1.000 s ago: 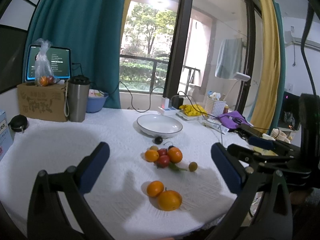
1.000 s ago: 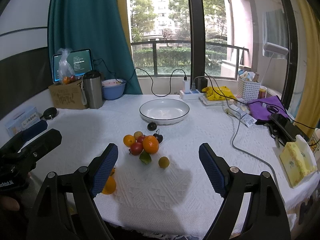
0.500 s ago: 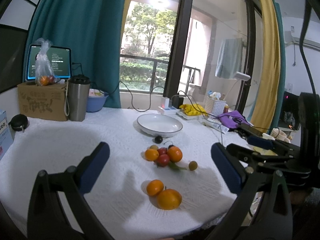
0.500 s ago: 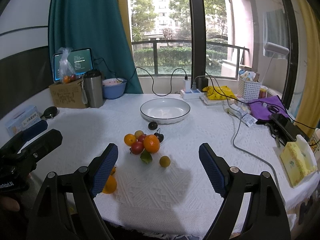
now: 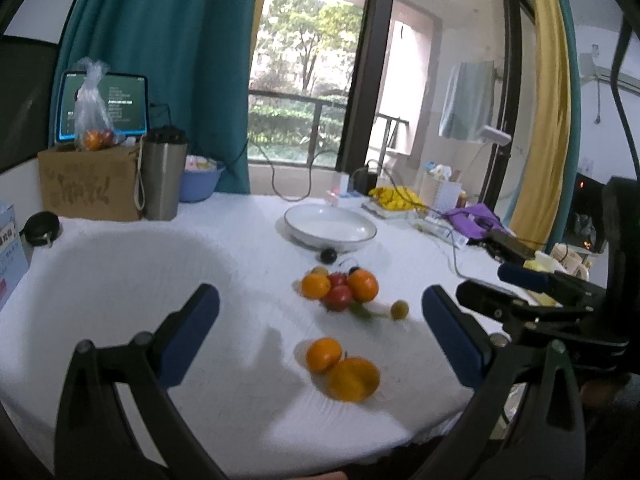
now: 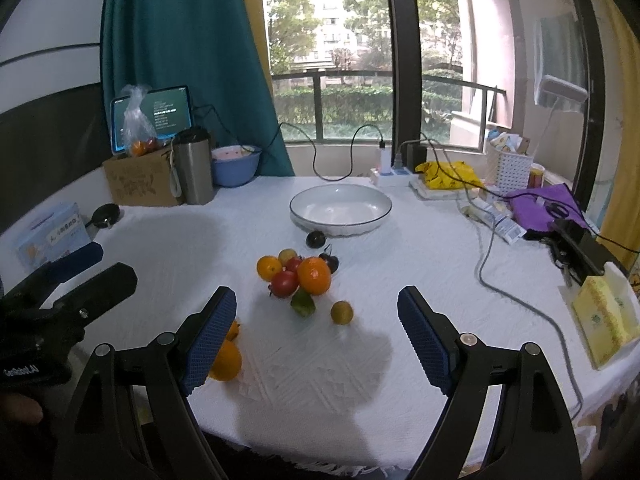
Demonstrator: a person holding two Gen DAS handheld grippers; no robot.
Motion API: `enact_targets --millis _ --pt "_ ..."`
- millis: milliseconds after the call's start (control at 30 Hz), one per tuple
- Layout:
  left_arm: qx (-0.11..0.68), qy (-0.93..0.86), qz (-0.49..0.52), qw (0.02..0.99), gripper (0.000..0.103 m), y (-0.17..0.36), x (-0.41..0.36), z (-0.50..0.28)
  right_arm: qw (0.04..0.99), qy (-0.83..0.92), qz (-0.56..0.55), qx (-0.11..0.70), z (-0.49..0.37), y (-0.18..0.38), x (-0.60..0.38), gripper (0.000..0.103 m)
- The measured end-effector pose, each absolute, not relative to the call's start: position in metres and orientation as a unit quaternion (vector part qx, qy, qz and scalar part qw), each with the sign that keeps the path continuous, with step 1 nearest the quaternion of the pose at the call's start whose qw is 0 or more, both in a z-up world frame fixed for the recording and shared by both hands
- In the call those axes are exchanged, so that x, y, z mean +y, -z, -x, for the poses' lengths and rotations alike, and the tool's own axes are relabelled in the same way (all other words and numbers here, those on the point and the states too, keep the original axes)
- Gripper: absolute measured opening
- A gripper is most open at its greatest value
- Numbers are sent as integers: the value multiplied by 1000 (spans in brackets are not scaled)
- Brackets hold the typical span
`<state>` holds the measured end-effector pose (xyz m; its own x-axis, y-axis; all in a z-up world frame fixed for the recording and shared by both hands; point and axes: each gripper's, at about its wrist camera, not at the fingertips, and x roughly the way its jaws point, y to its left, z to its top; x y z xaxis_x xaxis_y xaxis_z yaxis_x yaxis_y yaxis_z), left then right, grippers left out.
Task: Organize fruits
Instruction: 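Grasp a large orange with the right tool while the left tool grasps another orange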
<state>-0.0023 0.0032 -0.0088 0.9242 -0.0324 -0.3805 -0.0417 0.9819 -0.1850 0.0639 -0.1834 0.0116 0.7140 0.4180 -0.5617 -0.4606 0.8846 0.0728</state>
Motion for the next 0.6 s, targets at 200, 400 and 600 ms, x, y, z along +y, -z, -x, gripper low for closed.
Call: enact_targets --millis 200,400,600 --pt "221 -12 103 970 102 25 16 2 915 -250 47 312 -66 -2 -171 85" --pt "249 -22 113 962 102 42 31 2 896 -268 52 350 -71 17 -152 85" --pt "272 -30 124 954 102 59 44 2 871 -302 59 383 -72 35 -134 85"
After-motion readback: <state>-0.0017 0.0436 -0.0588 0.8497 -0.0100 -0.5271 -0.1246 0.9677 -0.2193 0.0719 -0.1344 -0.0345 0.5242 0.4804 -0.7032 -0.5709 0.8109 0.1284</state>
